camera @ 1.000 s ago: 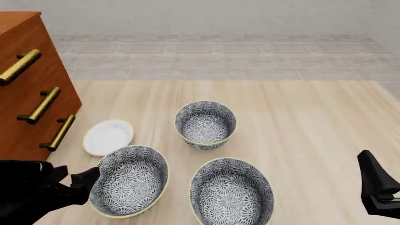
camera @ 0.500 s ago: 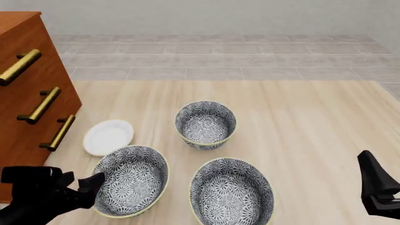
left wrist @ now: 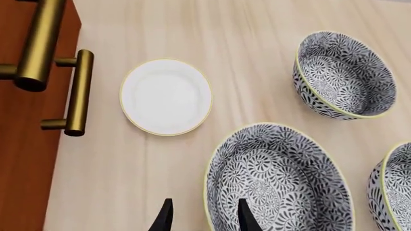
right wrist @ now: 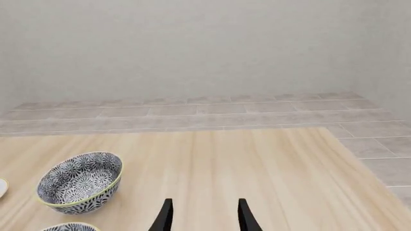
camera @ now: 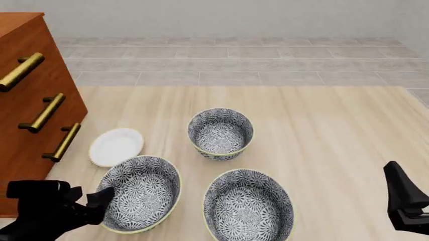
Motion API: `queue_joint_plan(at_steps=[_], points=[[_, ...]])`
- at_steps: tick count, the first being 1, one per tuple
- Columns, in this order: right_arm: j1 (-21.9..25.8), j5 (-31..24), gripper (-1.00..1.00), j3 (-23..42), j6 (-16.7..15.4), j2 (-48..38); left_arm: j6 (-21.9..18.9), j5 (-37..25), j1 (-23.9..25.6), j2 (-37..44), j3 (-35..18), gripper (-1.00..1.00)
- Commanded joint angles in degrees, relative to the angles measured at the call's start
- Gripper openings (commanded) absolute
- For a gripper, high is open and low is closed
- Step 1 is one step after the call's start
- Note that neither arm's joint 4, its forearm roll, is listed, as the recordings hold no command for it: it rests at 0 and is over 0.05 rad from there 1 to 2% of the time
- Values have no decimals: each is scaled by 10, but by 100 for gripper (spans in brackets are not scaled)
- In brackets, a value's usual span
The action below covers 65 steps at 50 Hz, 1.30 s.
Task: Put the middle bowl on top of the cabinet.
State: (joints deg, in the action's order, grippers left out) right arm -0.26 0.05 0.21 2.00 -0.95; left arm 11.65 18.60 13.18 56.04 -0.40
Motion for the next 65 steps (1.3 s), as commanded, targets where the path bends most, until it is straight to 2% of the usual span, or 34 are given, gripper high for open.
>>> queue_joint_plan(at_steps=[1, 13, 26, 31, 32, 40, 47, 53, 55, 62, 64, 65], points=[[1, 0, 100, 0, -2, -1, 3, 40, 3, 44, 3, 100], [3, 4, 100, -1, -2, -5, 3, 101, 6, 117, 3, 100], [3, 4, 100, -1, -1, -6, 11, 103, 13, 125, 4, 100], [2, 3, 100, -1, -1, -5, 22, 78, 17, 98, 4, 100], [2, 4, 100, -1, 0, -5, 17, 66, 13, 83, 3, -100], [2, 4, 100, -1, 0, -5, 14, 4, 14, 13, -3, -100], [2, 6, 100, 0, 1, -7, 14, -3, 14, 12, -7, -100], [2, 4, 100, 0, 1, -4, 35, -4, 7, 40, -19, -100], [1, 3, 100, 0, 2, -3, 55, 3, 14, 58, -21, -100], [0, 1, 100, -1, 3, -1, 67, -10, 24, 56, -34, -100], [0, 2, 100, -1, 3, -2, 95, -9, 35, 61, -34, -100], [0, 3, 100, -1, 3, -2, 103, -4, 22, 78, -35, -100]])
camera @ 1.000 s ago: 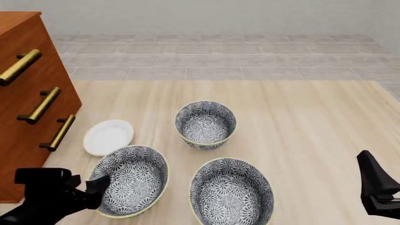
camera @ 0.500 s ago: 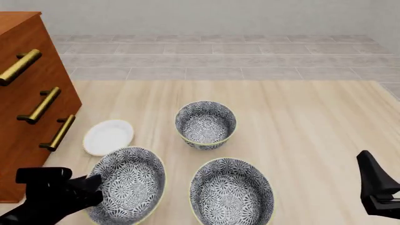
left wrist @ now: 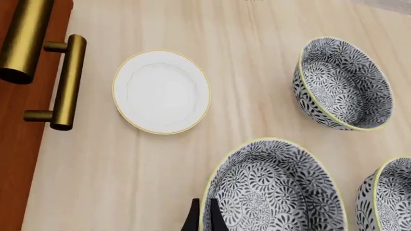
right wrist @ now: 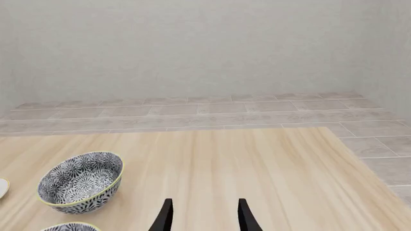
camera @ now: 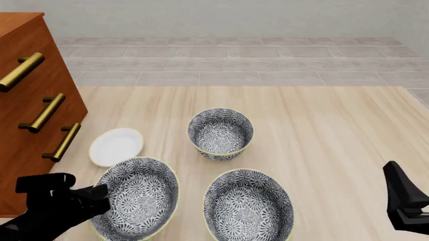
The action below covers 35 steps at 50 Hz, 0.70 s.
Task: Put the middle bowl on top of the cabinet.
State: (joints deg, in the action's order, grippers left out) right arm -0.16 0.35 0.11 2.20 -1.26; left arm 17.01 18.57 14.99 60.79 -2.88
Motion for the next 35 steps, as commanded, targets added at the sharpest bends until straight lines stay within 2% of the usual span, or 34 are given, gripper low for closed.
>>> queue_joint_plan(at_steps=[1, 4, 8, 13, 15, 22, 27, 35], points=[[-1, 0, 100, 0, 2, 0, 63, 4, 7, 48, -11, -100], [-1, 1, 100, 0, 2, 0, 53, -27, 12, 11, -20, -100], [-1, 2, 100, 0, 3, -2, 78, -56, 23, -13, -30, -100], [-1, -1, 100, 0, 4, 1, 76, -95, 26, -43, -47, -100], [-1, 0, 100, 0, 4, 0, 63, -124, 26, -76, -58, -100], [-2, 1, 100, 0, 5, -1, 79, -176, 16, -83, -90, -100], [-1, 2, 100, 0, 6, -2, 85, -235, 20, -129, -120, -100], [-2, 0, 100, 0, 7, 0, 87, -276, 7, -136, -154, -100]])
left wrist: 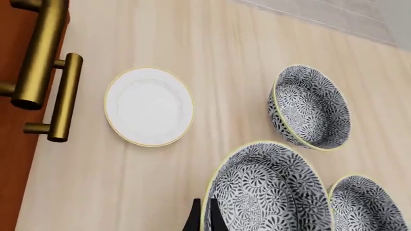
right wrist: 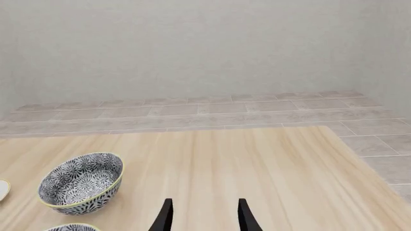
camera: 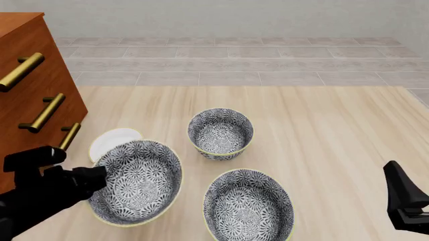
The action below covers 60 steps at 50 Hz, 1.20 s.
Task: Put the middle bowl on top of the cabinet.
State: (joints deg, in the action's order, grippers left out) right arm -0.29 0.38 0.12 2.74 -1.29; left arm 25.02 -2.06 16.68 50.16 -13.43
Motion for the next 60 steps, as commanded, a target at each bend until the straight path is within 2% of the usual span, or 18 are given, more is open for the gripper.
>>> queue_joint_plan(at_steps=[1, 4, 6, 7, 11, 29, 31, 34, 38, 50, 57, 60], points=[[0, -1, 100, 0, 1, 1, 6, -72, -15, -25, -52, -100], [1, -2, 100, 0, 1, 3, -9, -90, -36, -10, -73, -100], [1, -3, 100, 0, 1, 4, -9, -98, -32, -5, -82, -100], [0, -3, 100, 1, 3, 4, -28, -110, -45, 3, -95, -100], [1, -3, 100, 0, 2, 3, -31, -138, -48, 1, -123, -100], [3, 1, 100, 0, -4, -2, 27, -210, -27, 9, -197, -100], [3, 2, 100, 0, -4, -3, 55, -214, -26, 12, -196, -100], [3, 3, 100, -1, -5, -3, 45, -222, -26, 13, -210, -100], [3, 6, 100, 0, -6, -8, 69, -228, -19, 29, -215, -100], [3, 7, 100, 0, -7, -9, 73, -268, -47, 57, -264, -100], [3, 5, 100, 0, -8, -6, 50, -308, -81, 75, -321, -100], [3, 5, 100, 0, -8, -7, 56, -317, -85, 80, -335, -100]])
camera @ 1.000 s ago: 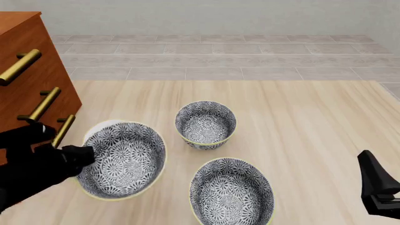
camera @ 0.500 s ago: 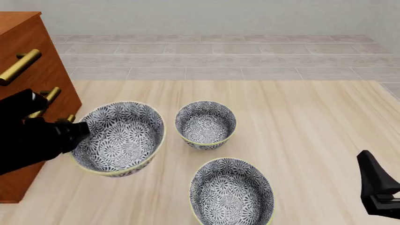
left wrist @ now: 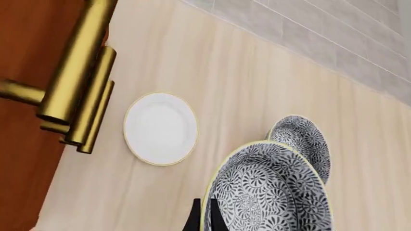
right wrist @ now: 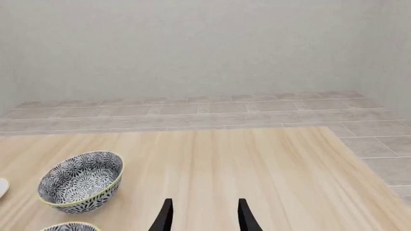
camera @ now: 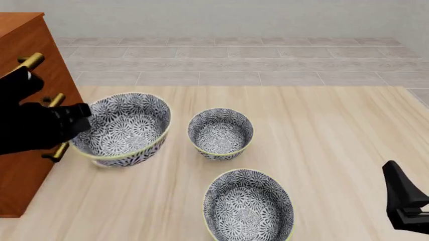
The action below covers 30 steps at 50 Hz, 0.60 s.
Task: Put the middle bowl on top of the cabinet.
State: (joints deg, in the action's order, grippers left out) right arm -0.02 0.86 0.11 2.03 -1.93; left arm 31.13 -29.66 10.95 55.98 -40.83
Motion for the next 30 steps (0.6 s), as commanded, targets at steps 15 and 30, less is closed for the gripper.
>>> queue_joint_plan(at_steps=[15, 30], points=[[-2, 3, 100, 0, 4, -2, -9, -87, -55, 37, -135, -100], [1, 3, 100, -1, -2, -3, -13, -121, -65, 35, -190, -100]])
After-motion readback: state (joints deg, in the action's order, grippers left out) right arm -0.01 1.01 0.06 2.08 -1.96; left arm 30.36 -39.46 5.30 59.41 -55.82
